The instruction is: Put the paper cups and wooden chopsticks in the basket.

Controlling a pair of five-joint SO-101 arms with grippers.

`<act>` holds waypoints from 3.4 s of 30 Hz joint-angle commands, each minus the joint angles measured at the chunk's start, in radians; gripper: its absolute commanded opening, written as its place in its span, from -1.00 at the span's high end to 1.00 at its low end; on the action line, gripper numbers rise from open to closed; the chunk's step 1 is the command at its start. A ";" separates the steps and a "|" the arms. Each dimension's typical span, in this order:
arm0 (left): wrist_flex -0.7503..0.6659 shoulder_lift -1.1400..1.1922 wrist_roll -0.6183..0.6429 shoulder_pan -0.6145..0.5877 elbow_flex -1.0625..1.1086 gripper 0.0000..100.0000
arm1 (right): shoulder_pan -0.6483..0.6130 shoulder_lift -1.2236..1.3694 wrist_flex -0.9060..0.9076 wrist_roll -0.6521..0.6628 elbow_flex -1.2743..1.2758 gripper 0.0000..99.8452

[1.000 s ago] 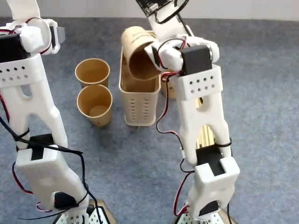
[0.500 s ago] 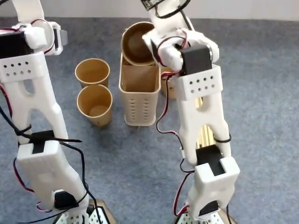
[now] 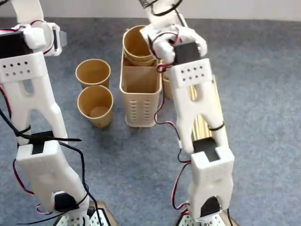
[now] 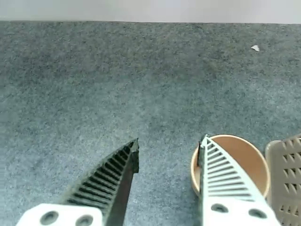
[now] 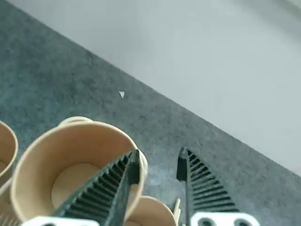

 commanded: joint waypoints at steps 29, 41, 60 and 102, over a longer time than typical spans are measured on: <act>0.138 -0.719 -0.075 0.168 0.989 0.54 | 0.262 -0.038 0.248 -0.236 0.246 0.71; 0.138 -0.547 -0.077 0.168 1.004 0.54 | 0.191 0.036 0.154 -0.293 0.297 0.71; -0.098 -0.499 -0.146 0.147 1.303 0.83 | 0.191 0.266 0.056 -0.285 0.298 0.97; -0.239 -0.498 0.186 0.174 1.262 0.53 | 0.243 0.275 0.208 -0.285 0.110 0.97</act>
